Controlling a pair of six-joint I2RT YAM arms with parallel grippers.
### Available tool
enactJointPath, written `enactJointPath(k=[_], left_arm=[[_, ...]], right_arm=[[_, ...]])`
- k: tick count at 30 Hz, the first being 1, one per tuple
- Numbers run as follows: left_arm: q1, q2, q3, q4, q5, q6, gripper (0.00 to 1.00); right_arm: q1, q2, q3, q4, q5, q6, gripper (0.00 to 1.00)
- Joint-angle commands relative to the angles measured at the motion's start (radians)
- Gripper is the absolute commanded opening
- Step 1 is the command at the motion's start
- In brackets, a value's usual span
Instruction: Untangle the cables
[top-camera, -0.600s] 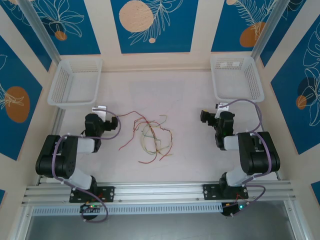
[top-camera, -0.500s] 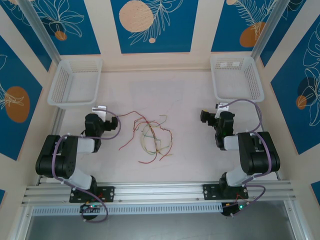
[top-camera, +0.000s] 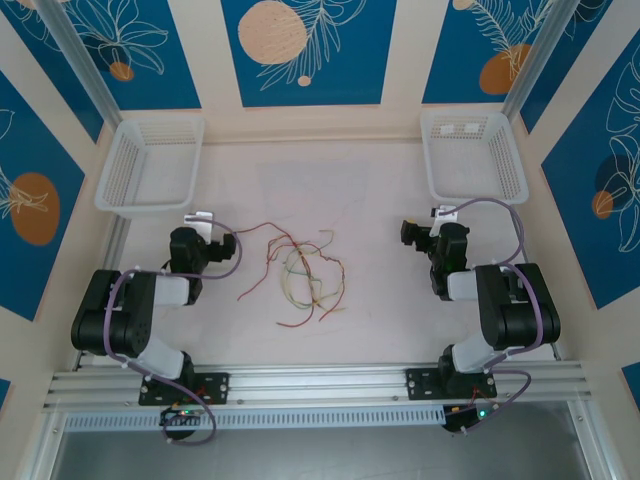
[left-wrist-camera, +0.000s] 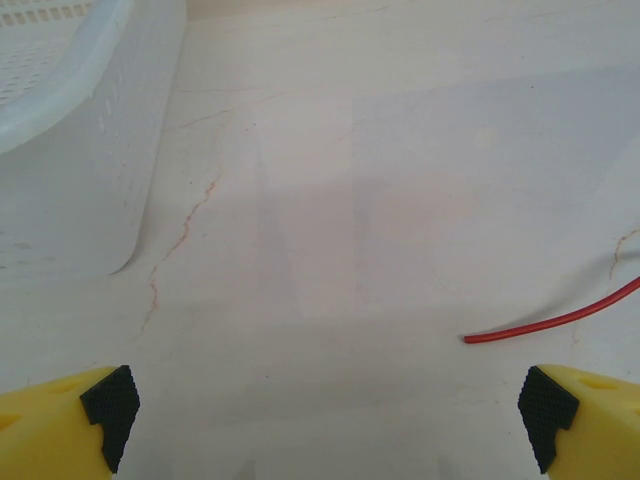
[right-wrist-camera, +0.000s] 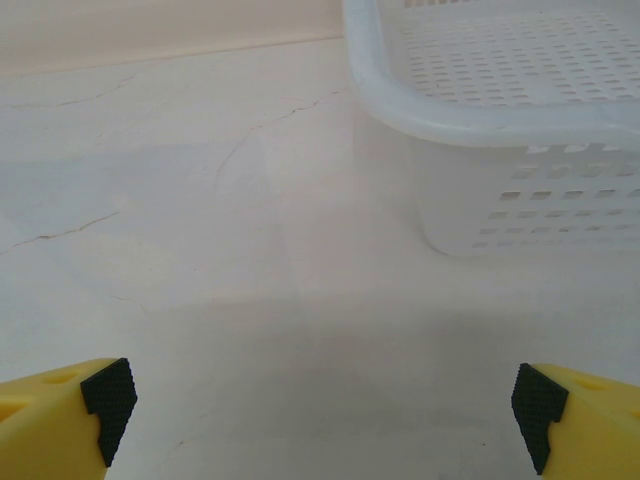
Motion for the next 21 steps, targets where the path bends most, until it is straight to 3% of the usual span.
enactJointPath(k=[1,10,12,14,17,20,21], left_arm=[[0.011,-0.005,0.019,0.002,0.027,0.009,1.0],[0.01,-0.017,0.009,0.019,0.03,0.015,1.0],[-0.011,-0.146,0.039,-0.144,-0.015,0.025,1.0],[-0.034,-0.323,0.104,-0.357,-0.119,-0.048,1.0],[-0.054,-0.527,0.174,-0.469,-0.087,-0.214,0.99],[-0.169,-0.559,0.339,-0.656,-0.006,-0.219,0.81],[-0.242,-0.538,0.405,-0.742,-0.022,-0.183,0.8]], right_arm=[[-0.003,-0.012,0.005,0.013,-0.006,0.008,0.99],[-0.006,-0.037,-0.001,0.018,-0.042,-0.003,0.99],[0.056,-0.191,0.024,-0.15,0.041,-0.055,0.99],[0.115,-0.399,0.057,-0.318,0.047,-0.076,0.99],[0.103,-0.617,0.169,-0.568,-0.143,0.085,1.0],[0.113,-0.622,0.275,-0.718,-0.335,0.203,0.74],[0.152,-0.589,0.323,-0.777,-0.397,0.19,0.74]])
